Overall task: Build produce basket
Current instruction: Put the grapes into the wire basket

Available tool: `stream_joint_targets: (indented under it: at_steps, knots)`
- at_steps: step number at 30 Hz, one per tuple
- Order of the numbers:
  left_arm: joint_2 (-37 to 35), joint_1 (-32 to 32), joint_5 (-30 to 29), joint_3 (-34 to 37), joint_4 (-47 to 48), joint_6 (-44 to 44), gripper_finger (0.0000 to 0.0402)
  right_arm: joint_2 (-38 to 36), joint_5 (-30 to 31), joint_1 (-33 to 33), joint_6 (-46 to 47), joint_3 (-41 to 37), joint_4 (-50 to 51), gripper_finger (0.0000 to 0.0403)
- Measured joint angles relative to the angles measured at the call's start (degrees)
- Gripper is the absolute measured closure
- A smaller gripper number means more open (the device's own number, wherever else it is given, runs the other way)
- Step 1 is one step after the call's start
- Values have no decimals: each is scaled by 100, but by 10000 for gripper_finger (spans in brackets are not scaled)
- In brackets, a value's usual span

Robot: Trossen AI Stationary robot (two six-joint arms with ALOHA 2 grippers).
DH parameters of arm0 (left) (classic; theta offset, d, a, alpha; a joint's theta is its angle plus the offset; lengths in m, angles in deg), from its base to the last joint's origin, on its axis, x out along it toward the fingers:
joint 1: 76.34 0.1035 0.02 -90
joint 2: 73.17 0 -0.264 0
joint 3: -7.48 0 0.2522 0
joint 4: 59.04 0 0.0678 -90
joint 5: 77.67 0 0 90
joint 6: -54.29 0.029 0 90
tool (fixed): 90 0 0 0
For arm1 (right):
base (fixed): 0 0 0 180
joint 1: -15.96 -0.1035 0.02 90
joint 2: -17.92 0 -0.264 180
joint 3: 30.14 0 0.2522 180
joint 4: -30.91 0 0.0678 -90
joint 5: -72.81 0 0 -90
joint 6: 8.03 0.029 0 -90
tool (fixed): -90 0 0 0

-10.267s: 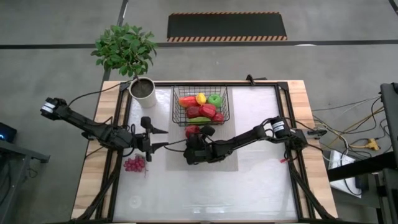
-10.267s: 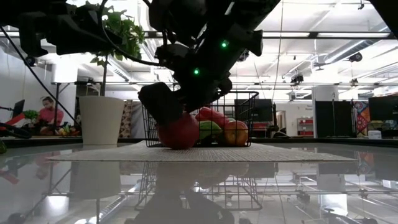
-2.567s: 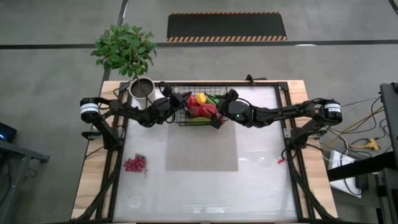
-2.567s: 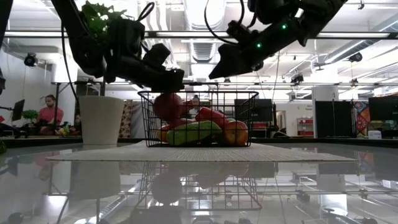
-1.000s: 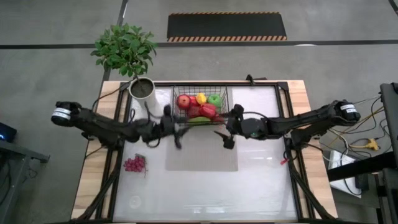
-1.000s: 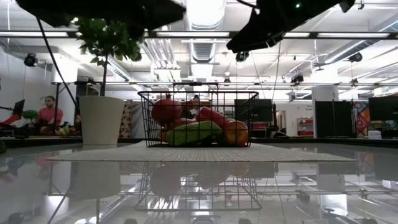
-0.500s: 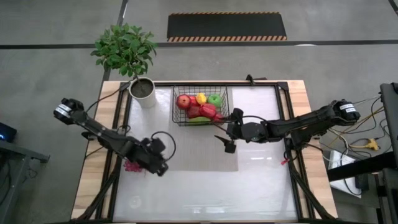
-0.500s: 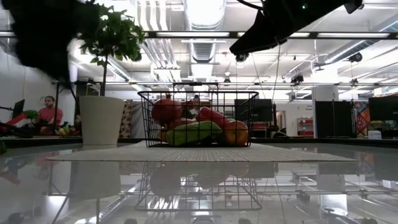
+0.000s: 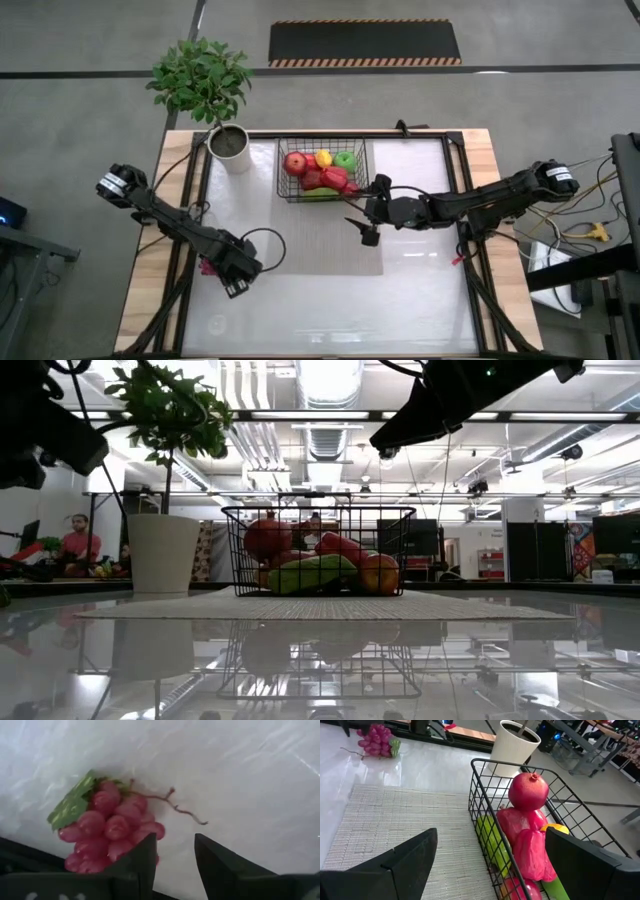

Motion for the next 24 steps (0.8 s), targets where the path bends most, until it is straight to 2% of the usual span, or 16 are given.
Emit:
stream_joint_targets:
  at_steps: [3, 7, 11, 16, 20, 24]
  knots:
    - [5, 2, 0, -76, 136, -117, 285, 0, 0, 0, 45, 0, 0, 51]
    - [-11, 7, -2, -54, 690, -847, 285, 0, 0, 0, 46, 0, 0, 51]
    - [8, 22, -2, -83, 697, -1491, 282, 0, 1, 0, 48, 0, -2, 51]
    - [18, 28, -251, -230, 604, -1515, 247, 0, 0, 0, 45, 0, -1, 51]
    - [20, 28, -846, -293, 527, -694, 202, 0, 0, 0, 48, 0, -2, 51]
    - [21, 51, -775, -198, -578, 468, 184, 0, 0, 0, 96, 0, -2, 51]
